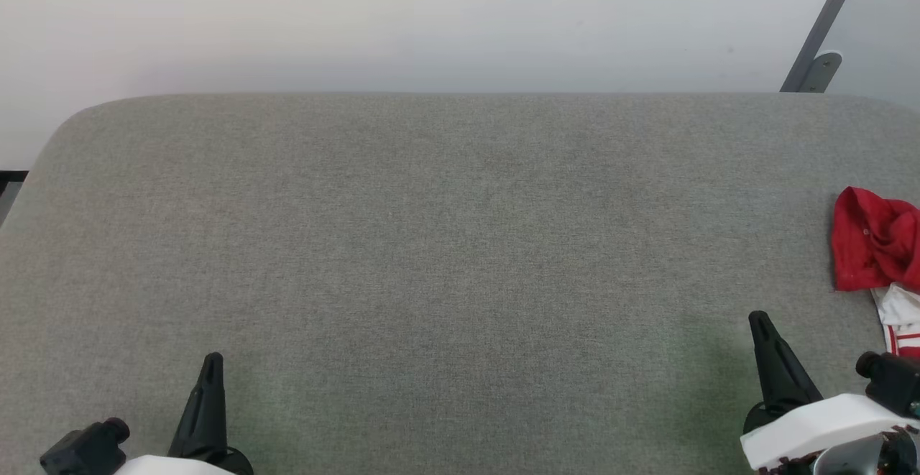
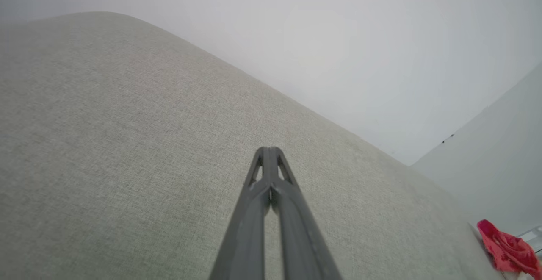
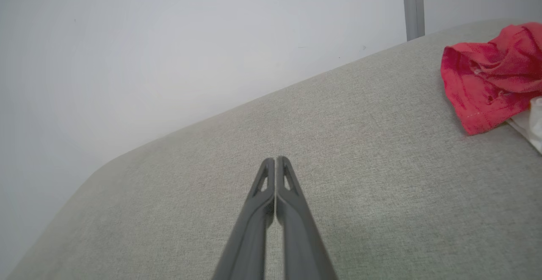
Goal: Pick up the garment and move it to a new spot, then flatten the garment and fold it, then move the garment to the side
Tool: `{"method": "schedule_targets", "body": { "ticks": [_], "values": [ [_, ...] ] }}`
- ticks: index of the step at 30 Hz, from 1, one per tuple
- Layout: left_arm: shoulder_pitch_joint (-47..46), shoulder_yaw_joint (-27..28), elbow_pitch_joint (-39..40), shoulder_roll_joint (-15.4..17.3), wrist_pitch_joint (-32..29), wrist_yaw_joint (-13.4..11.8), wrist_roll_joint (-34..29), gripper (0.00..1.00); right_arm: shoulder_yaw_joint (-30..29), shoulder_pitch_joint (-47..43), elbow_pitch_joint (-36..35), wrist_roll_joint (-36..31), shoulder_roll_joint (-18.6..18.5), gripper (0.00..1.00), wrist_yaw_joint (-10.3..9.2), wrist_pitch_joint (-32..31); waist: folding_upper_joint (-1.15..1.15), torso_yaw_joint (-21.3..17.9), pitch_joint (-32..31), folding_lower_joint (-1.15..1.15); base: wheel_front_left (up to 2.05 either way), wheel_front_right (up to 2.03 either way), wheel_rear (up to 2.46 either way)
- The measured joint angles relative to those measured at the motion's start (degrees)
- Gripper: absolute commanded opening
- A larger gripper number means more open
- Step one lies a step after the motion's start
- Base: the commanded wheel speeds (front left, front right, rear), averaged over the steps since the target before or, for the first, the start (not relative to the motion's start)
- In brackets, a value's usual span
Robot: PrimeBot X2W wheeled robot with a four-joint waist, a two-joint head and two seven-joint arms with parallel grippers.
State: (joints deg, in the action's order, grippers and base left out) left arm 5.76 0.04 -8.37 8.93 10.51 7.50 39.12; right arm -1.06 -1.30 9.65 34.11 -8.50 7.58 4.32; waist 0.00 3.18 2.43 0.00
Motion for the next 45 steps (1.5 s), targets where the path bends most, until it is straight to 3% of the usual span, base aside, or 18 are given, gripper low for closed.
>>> {"method": "schedule_targets", "body": {
  "ticks": [24, 45],
  "values": [
    [-3.49, 1.19, -1.8, -1.4, -4.67, 0.0, 17.62, 0.0, -1.56, 2.22, 1.48, 18.58, 1.68, 0.0, -0.01, -3.35, 0.0, -0.71, -0.5, 0.0, 0.0, 0.0, 0.0],
    [-6.0, 2.26, -3.03, -2.41, -8.1, 0.0, 29.45, 0.0, -2.86, 3.89, 2.25, 31.47, 2.9, 0.0, -0.02, -5.8, 0.0, -1.34, -0.94, 0.0, 0.0, 0.0, 0.0]
  ]
}}
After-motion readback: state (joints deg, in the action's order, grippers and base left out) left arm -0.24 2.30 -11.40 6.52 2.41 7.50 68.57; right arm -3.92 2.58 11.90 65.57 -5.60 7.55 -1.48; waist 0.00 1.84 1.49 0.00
